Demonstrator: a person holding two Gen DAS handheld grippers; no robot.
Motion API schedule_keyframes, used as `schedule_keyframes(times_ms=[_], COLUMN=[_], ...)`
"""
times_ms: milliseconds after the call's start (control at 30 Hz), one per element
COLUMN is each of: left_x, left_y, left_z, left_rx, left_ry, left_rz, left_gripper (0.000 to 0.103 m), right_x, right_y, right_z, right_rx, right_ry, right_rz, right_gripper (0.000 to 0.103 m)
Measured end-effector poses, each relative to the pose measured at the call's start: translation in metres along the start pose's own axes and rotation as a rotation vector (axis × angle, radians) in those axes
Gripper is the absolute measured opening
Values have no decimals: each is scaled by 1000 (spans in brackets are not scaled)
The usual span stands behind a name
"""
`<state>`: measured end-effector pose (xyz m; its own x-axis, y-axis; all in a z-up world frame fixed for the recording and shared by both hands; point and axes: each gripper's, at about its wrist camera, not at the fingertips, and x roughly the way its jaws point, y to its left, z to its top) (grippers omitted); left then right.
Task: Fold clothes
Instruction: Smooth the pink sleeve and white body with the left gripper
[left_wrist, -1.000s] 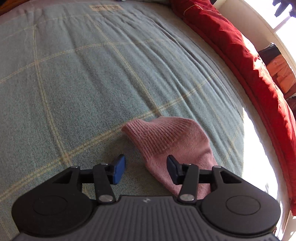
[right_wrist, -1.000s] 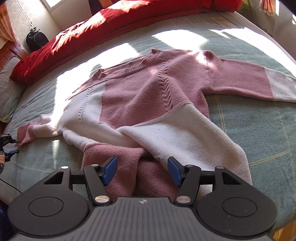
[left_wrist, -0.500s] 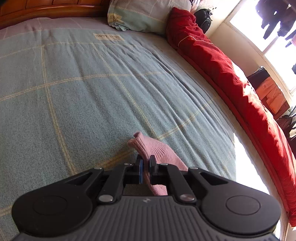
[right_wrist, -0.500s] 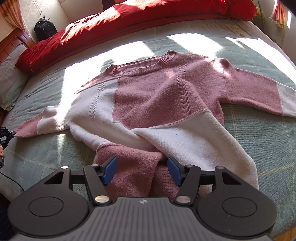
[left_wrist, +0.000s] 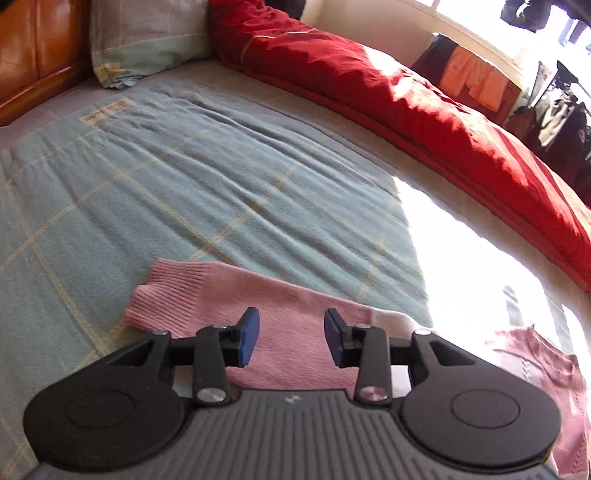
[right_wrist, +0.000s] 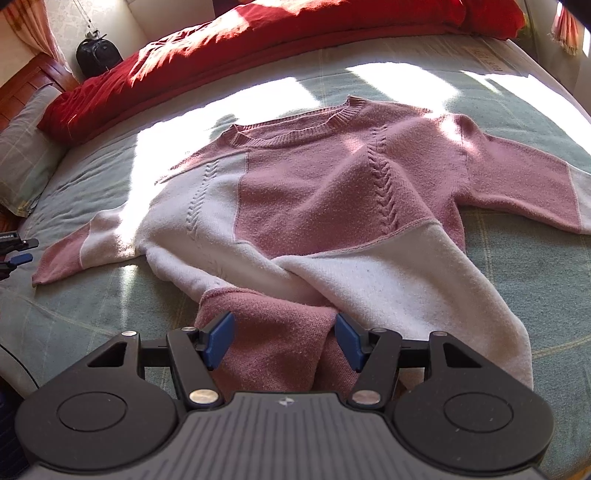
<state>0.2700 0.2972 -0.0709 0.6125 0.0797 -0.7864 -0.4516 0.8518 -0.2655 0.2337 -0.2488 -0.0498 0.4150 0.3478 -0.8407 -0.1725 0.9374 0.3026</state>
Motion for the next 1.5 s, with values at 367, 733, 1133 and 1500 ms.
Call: schedule_keyframes(times_ms=[367, 733, 1133, 1500], left_x=[87, 113, 117, 123], left_y=[-137, -128, -208, -202], left_z=[-66, -29, -74, -37], left_rx=[370, 236, 308, 234], left_ry=[29, -9, 96, 46], left_rz=[13, 67, -145, -115], left_gripper=[47, 59, 62, 71], right_x=[10, 23, 28, 29], right_y=[-7, -30, -34, -35], right_z=[1, -1, 1, 0], right_rx=[3, 61, 70, 62], right_ry=[10, 19, 15, 26], right_rz=[19, 45, 78, 87], right_gripper=[67, 67, 69, 70])
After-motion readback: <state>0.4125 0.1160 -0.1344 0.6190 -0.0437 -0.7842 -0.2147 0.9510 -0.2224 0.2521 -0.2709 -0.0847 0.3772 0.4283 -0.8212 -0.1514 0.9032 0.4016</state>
